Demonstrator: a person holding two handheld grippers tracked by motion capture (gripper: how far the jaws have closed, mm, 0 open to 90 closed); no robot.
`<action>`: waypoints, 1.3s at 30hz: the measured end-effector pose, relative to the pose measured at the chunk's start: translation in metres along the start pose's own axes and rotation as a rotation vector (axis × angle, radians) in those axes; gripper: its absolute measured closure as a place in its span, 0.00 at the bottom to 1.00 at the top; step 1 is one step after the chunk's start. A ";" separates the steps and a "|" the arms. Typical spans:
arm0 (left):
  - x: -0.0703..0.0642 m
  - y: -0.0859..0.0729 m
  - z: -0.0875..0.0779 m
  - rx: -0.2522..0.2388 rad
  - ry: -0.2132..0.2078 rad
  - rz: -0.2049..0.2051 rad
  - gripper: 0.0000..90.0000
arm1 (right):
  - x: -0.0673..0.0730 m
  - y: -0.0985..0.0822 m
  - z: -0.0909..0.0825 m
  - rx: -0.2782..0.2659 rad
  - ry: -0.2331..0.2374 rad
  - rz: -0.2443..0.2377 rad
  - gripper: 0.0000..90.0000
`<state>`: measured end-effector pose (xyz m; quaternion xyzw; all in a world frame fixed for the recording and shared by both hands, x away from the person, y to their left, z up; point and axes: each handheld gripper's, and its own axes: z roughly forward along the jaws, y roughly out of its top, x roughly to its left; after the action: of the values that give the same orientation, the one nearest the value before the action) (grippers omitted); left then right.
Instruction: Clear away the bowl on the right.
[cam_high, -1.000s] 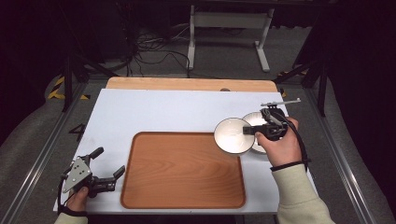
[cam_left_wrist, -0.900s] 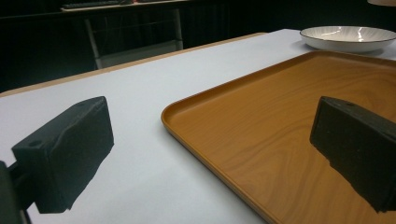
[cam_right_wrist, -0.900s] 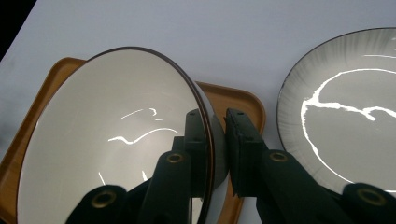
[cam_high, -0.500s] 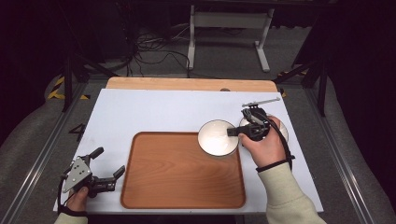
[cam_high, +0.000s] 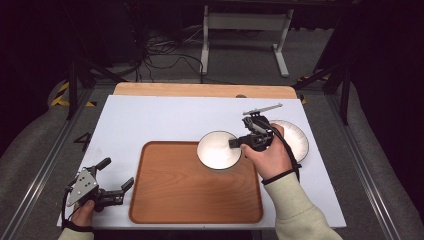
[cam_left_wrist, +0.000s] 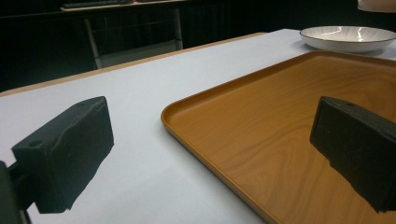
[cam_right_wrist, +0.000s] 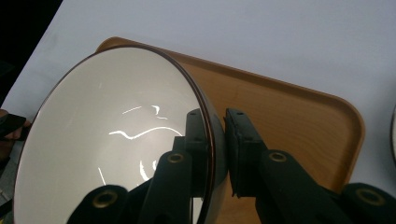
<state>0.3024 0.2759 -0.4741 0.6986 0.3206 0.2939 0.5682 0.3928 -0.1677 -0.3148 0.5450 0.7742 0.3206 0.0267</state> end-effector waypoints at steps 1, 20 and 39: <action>0.000 0.000 0.000 0.000 0.000 0.000 0.00 | 0.002 0.000 0.001 0.002 0.001 -0.002 0.89; 0.000 0.000 0.000 0.004 -0.003 0.000 0.00 | 0.028 0.005 0.033 0.056 0.050 -0.044 0.88; 0.000 0.000 0.000 0.006 -0.004 0.001 0.00 | 0.028 -0.010 0.073 0.071 0.069 -0.055 0.87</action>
<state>0.3025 0.2760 -0.4739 0.7009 0.3198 0.2921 0.5667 0.4013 -0.1112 -0.3692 0.5130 0.8002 0.3106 -0.0107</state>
